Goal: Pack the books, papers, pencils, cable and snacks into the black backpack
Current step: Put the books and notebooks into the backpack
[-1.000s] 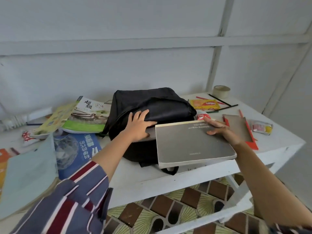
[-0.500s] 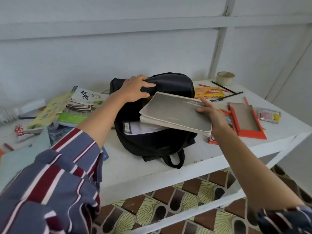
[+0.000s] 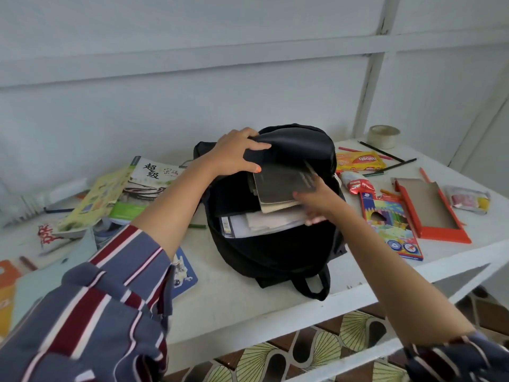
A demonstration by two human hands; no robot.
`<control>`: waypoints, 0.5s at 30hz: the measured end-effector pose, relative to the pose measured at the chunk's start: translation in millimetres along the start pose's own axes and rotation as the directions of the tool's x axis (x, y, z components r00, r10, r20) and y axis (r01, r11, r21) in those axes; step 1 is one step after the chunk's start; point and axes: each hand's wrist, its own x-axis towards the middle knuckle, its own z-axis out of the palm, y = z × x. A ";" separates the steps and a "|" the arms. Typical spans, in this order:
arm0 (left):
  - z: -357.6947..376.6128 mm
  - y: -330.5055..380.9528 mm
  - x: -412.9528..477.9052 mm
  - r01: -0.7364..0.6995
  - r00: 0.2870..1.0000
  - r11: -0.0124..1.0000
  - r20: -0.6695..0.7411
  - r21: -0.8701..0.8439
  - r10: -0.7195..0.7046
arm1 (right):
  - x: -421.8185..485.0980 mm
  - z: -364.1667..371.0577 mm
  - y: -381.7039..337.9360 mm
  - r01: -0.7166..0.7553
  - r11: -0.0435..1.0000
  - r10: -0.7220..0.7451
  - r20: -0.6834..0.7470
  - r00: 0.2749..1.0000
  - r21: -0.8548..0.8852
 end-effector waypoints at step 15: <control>-5.5 -4.4 -2.0 -0.014 1.000 1.000 0.003 -0.001 0.014 | 62.2 5.7 10.0 0.417 0.416 -0.442 0.221 0.869 -0.808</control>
